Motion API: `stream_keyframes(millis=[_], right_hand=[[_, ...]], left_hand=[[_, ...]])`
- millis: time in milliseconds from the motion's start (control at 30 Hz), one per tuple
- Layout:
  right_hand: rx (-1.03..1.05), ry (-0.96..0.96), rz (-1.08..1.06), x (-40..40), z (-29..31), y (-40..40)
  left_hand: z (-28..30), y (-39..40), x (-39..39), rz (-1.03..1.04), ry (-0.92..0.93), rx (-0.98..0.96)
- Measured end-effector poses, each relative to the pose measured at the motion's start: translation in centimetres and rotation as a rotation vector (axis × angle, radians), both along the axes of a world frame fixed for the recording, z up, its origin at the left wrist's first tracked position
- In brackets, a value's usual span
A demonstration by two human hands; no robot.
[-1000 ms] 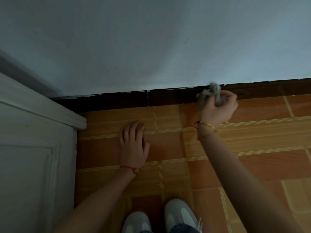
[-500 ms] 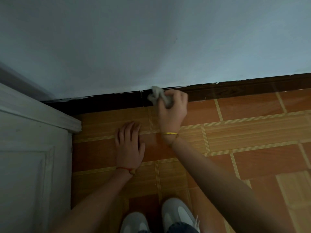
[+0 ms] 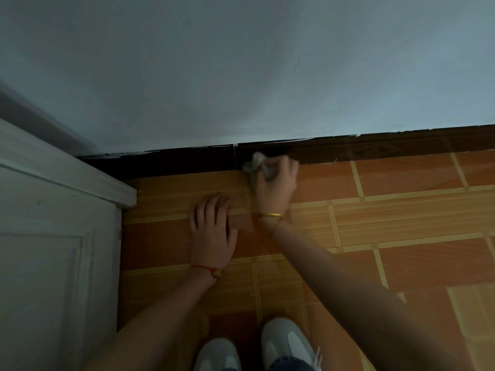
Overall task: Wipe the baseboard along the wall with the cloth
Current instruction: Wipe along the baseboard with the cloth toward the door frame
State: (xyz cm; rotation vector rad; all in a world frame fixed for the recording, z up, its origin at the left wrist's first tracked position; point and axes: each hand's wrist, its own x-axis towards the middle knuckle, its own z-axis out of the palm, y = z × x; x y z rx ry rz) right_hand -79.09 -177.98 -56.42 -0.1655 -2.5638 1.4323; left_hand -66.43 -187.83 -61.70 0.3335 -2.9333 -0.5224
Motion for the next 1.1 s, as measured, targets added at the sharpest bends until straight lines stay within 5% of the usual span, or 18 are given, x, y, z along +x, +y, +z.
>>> stream_keyframes(millis=[133,433,767,1000,1100], right_hand=[[-0.029,-0.038,0.092,0.6,-0.2,-2.4],[-0.173,0.065,-0.431,-3.0,3.6,5.7],[-0.009,0.084,-0.029,-1.6,3.5,3.0],[-0.020,0.038,-0.537,-6.0,3.7,12.8],[-0.046,0.021,-0.553,-7.2,3.8,15.1]], left_hand=[[0.0,0.0,0.0,-0.004,0.018,-0.003],[-0.1,0.1,0.0,0.006,-0.004,0.026],[0.0,0.1,0.0,0.011,-0.057,0.015],[-0.2,0.2,0.0,0.027,-0.049,0.032],[0.0,0.5,0.0,0.038,-0.044,0.034]])
